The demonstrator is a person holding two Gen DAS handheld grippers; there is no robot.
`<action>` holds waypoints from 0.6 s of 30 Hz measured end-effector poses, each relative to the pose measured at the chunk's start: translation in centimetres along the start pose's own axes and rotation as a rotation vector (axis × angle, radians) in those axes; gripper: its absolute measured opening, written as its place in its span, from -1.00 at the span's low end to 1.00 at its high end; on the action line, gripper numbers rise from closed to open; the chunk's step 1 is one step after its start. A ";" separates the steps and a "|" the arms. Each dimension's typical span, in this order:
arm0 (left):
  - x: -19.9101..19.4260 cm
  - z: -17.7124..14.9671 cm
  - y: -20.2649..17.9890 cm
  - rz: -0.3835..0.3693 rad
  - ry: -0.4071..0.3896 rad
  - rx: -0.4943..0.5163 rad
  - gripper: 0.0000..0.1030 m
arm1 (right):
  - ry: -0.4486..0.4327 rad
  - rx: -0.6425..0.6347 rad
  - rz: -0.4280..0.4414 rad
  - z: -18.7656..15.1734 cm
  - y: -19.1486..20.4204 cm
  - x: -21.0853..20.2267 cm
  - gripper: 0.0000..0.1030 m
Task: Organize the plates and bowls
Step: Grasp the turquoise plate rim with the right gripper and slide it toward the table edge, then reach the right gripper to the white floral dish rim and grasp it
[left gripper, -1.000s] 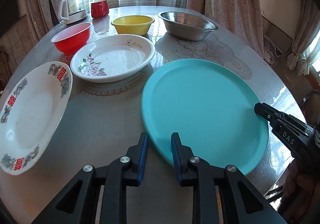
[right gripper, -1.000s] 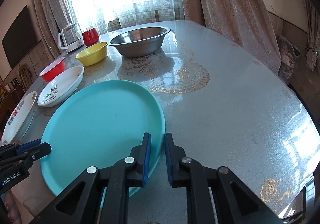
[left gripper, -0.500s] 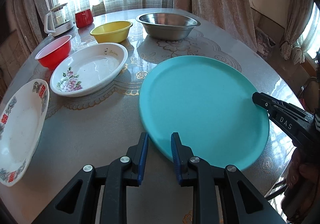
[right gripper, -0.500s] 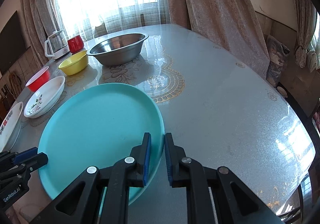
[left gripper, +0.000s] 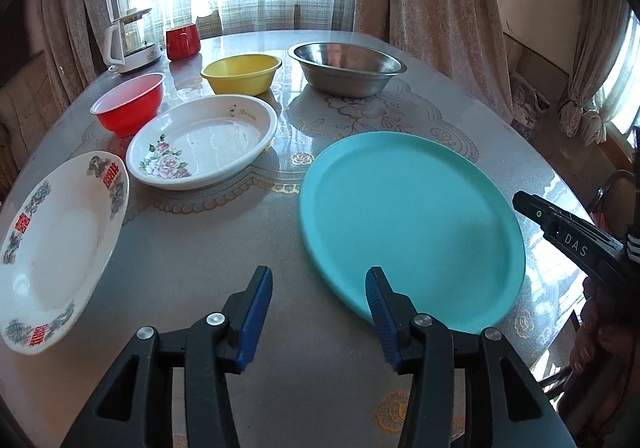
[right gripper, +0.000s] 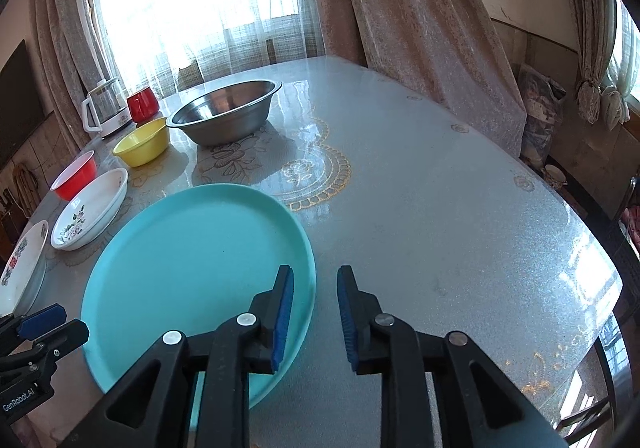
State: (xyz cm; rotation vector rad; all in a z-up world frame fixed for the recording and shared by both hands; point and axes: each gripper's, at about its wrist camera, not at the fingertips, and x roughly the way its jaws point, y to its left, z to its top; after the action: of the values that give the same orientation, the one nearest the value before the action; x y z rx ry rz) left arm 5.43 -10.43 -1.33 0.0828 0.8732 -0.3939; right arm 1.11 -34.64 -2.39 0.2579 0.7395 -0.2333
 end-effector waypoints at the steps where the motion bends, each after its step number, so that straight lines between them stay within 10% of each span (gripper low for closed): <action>1: -0.5 0.1 0.2 -0.004 -0.013 -0.006 0.08 | -0.014 0.005 0.000 0.2 0.0 -0.5 -0.53; 6: -3.6 0.5 1.9 0.000 -0.098 -0.050 0.70 | -0.049 -0.009 0.025 1.3 1.1 -2.1 -0.44; 18: -7.4 -0.2 8.5 0.135 -0.171 -0.128 0.89 | -0.026 -0.112 0.145 1.2 7.5 -2.6 -0.35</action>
State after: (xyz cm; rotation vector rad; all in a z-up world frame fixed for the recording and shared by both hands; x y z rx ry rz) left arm 4.18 -0.31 3.44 -0.0105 0.7175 -0.2146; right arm 2.24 -27.67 1.33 0.2008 0.7023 -0.0570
